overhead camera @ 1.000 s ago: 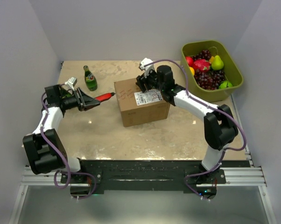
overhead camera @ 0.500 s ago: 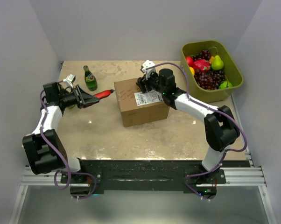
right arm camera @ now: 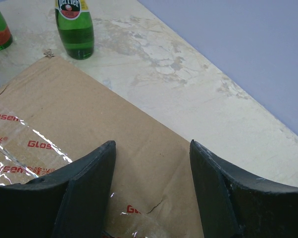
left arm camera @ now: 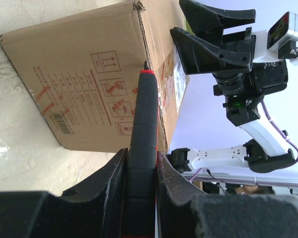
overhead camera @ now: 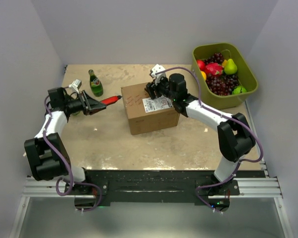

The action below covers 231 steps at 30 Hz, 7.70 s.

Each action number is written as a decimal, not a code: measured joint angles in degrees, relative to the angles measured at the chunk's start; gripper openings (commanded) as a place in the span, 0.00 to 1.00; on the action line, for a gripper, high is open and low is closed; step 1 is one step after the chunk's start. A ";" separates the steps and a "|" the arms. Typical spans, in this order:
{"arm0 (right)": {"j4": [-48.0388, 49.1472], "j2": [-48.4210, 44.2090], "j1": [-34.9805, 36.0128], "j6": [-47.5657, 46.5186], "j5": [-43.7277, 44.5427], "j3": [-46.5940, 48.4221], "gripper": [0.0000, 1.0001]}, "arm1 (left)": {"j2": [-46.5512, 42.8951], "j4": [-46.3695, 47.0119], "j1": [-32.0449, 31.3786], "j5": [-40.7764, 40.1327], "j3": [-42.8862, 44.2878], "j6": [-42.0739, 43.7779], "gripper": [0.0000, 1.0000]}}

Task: Unpack the express box
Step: Cut the express box at the center of the board.

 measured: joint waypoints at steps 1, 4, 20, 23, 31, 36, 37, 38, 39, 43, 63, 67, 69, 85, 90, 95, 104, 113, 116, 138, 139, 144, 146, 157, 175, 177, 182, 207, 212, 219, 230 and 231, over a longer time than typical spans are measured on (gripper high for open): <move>0.00 0.00 0.00 0.00 0.00 0.00 0.66 | 0.00 0.15 -0.07 0.00 0.00 -0.02 0.00; 0.07 0.00 0.00 0.00 0.00 -0.02 0.66 | 0.02 0.72 -0.24 -0.07 0.00 -0.44 0.00; 0.22 0.00 0.15 -0.02 -0.04 -0.13 0.66 | -1.27 2.34 -0.42 -0.48 -1.97 -1.66 0.00; 0.33 -0.02 0.17 -0.02 -0.04 -0.24 0.66 | -1.57 1.46 -0.31 -1.11 -1.92 -1.25 0.00; 0.50 -0.02 0.22 -0.02 -0.02 -0.35 0.66 | -1.75 -2.23 0.92 -2.75 -0.74 1.11 0.00; 0.50 -0.02 0.22 -0.02 -0.04 -0.35 0.66 | -1.81 -1.36 1.05 -2.29 -0.81 -0.07 0.00; 0.50 -0.02 0.22 -0.02 -0.04 -0.35 0.66 | -1.92 -1.03 1.05 -2.16 -0.94 -0.44 0.00; 0.50 -0.02 0.22 -0.02 -0.04 -0.35 0.66 | -2.03 -0.63 1.05 -2.01 -1.11 -0.79 0.00; 0.52 -0.02 0.24 -0.02 -0.02 -0.35 0.66 | -2.14 -0.13 1.05 -1.73 -1.36 -1.18 0.00; 0.52 -0.02 0.24 -0.02 -0.04 -0.35 0.67 | -2.29 1.20 1.05 -0.92 -1.73 -2.64 0.00; 0.87 -0.46 0.28 -0.22 0.00 -0.96 0.67 | -2.05 3.69 -0.81 -0.09 -2.54 -4.24 0.00; 0.81 -0.63 0.33 -0.28 0.00 -1.05 0.67 | -2.03 3.72 -0.81 -0.11 -2.54 -4.48 0.00; 0.81 -0.63 0.35 -0.39 0.00 -1.05 0.67 | -2.03 3.37 -0.81 -0.17 -2.54 -4.26 0.00; 0.81 -0.63 0.39 -0.63 0.00 -1.07 0.67 | -3.39 -5.05 -1.70 0.20 -2.56 0.63 0.00; 0.83 -0.63 0.39 -0.63 0.02 -1.14 0.67 | -3.93 -5.11 -3.04 0.39 -3.48 0.61 0.00; 1.05 -0.63 0.42 -0.81 0.04 -1.27 0.67 | -3.96 -4.94 -4.37 1.09 -4.07 0.15 0.00; 1.18 -0.68 0.55 -1.07 0.22 -1.38 0.68 | -3.96 -4.07 -5.35 2.47 -5.22 -0.90 0.00; 1.18 -0.66 0.55 -1.07 0.22 -1.38 0.68 | -4.00 -2.21 -6.49 3.82 -6.67 -2.12 0.00; 1.18 -0.68 0.57 -1.07 0.22 -1.38 0.68 | -4.00 -1.81 -6.69 4.20 -7.10 -2.43 0.00; 1.55 -0.90 0.70 -1.09 0.44 -1.79 0.68 | -5.51 2.80 -8.90 5.62 -10.67 -6.75 0.00; 1.62 -1.05 0.72 -1.09 0.44 -2.01 0.68 | -5.53 3.06 -9.18 5.73 -10.93 -6.97 0.00; 1.57 -1.40 0.92 -1.11 0.46 -2.34 0.68 | -5.99 4.15 -9.97 6.05 -11.89 -8.00 0.00; 1.57 -1.42 0.98 -1.14 0.48 -2.40 0.68 | -6.01 4.37 -10.25 6.19 -11.93 -8.20 0.00; 1.75 -1.46 0.98 -1.14 0.48 -2.58 0.68 | -6.01 4.72 -11.45 6.14 -12.28 -8.76 0.00; 1.95 -1.51 0.98 -1.16 0.50 -2.67 0.68 | -8.09 7.21 -14.40 8.33 -14.78 -11.04 0.00; 1.92 -1.51 0.98 -1.16 0.48 -2.67 0.68 | -8.09 7.30 -14.49 8.48 -14.78 -11.28 0.00; 1.95 -1.51 0.98 -1.16 0.50 -2.67 0.68 | -8.13 8.55 -14.49 8.63 -14.80 -11.52 0.00; 0.13 -12.87 -3.21 26.47 -36.09 0.02 0.98 | -12.48 -29.99 -13.40 -3.96 6.97 45.88 0.00; 1.36 -10.19 0.57 29.14 -43.47 0.00 0.98 | -12.68 -33.57 -16.46 -4.44 9.99 53.24 0.00; 0.74 -4.35 1.42 29.31 -52.06 8.24 0.93 | -12.68 -42.88 -21.33 -8.57 12.85 65.66 0.00; -6.91 -3.54 6.29 24.59 -53.88 9.81 0.82 | -12.72 -47.45 -23.54 -11.78 13.88 70.10 0.00; -8.00 -3.50 6.71 23.98 -52.87 9.81 0.81 | -12.74 -47.47 -23.69 -12.07 13.88 70.12 0.00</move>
